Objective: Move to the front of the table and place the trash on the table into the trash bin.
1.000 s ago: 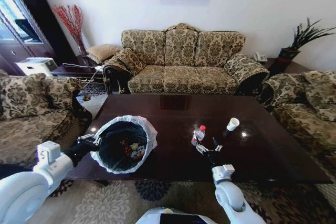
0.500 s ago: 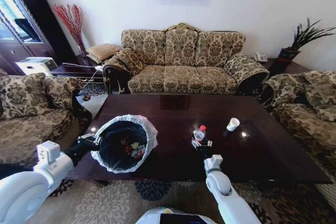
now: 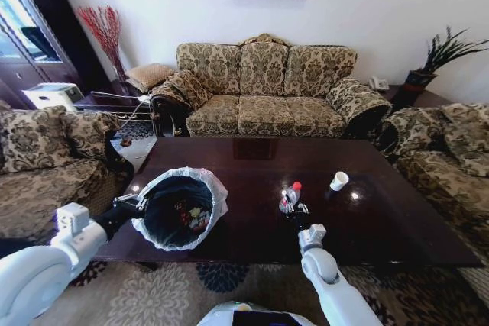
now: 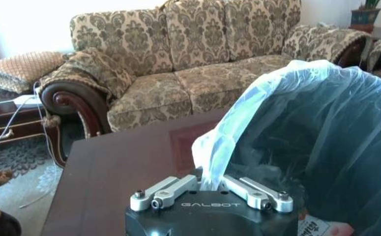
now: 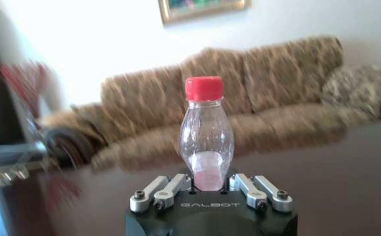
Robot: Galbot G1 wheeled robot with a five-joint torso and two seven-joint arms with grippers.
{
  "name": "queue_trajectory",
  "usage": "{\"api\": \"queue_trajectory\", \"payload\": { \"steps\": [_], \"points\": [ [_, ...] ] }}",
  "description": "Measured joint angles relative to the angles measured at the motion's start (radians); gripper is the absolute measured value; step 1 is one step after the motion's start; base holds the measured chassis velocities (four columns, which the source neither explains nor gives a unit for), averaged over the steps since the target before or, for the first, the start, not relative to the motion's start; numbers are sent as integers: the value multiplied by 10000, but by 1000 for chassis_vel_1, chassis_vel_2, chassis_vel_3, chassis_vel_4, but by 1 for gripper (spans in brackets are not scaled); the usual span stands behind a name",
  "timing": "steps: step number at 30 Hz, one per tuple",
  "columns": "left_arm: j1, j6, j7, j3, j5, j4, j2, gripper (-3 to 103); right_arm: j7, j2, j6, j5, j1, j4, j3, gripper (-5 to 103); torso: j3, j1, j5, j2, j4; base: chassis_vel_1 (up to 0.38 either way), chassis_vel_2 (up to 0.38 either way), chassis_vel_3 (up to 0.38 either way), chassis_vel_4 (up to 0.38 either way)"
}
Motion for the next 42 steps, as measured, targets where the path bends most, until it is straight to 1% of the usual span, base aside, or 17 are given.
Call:
{"api": "queue_trajectory", "payload": {
  "steps": [2,3,5,11,15,16,18,23,25,26,27,30,31,34,35,39,42],
  "points": [
    [-16,48,-31,-22,-50,43,91,0,-90,-16,141,13,-29,309,-12,20,0,0,0,0,0,0,0,0,0],
    [-69,113,-75,-38,-118,161,272,0,-305,-37,362,21,-47,832,-23,15,0,0,-1,0,0,0,0,0,0],
    [-202,188,-168,-19,-210,433,575,0,-808,-91,766,15,78,1677,-79,15,-1,-1,-2,0,1,0,0,0,0],
    [-318,214,-301,44,-374,1110,1130,0,-1266,-292,1011,96,543,2651,-407,15,0,-1,-2,0,3,0,0,0,0],
    [-843,293,-654,73,-1215,2221,2332,0,-2005,-538,1034,681,1316,3400,-1002,15,-1,-1,-3,0,-1,0,0,0,0],
    [-843,293,-654,73,-1215,2221,2332,0,-2005,-538,1034,681,1316,3400,-1002,15,-1,-1,-3,0,-1,0,0,0,0],
    [-1090,332,-812,159,-1631,2799,2969,0,-2454,-496,1012,832,1606,3484,-1282,15,0,0,-1,0,-2,0,0,0,0],
    [-1117,332,-907,173,-2082,3287,3741,0,-3204,-418,970,1140,1973,3494,-1758,15,1,1,-3,-1,3,0,0,0,0],
    [-924,246,-956,173,-2378,3584,4498,0,-3602,-389,829,1496,2455,3479,-2276,15,0,0,-2,0,3,0,0,0,0],
    [-760,221,-974,171,-2514,3716,4976,0,-3672,-391,702,1769,2782,3453,-2613,15,0,-1,0,0,4,0,0,0,0],
    [-760,221,-974,171,-2514,3716,4976,0,-3672,-391,702,1769,2782,3453,-2613,15,0,-1,0,0,4,0,0,0,0],
    [-520,187,-972,142,-2821,3975,5970,0,-3656,-376,471,2055,3412,3304,-3226,15,1,0,-1,-1,-1,0,0,0,0],
    [-520,187,-972,142,-2821,3975,5970,0,-3656,-376,471,2055,3412,3304,-3226,15,1,0,-1,-1,-1,0,0,0,0],
    [-353,142,-1016,66,-3206,4085,6932,0,-3587,-239,324,2083,3918,3030,-3794,15,2,2,-1,-1,0,0,0,0,0],
    [-353,142,-1016,66,-3206,4085,6932,0,-3587,-239,324,2083,3918,3030,-3794,15,2,2,-1,-1,0,0,0,0,0],
    [-320,136,-1109,-101,-3578,4035,7778,0,-3511,-94,152,1748,3938,2808,-4254,15,0,0,1,-1,2,0,0,0,0],
    [-308,48,-1110,-119,-3681,3961,7999,0,-3408,-102,92,1405,3803,2734,-4320,15,0,0,1,-1,1,0,0,0,0]
  ]
}}
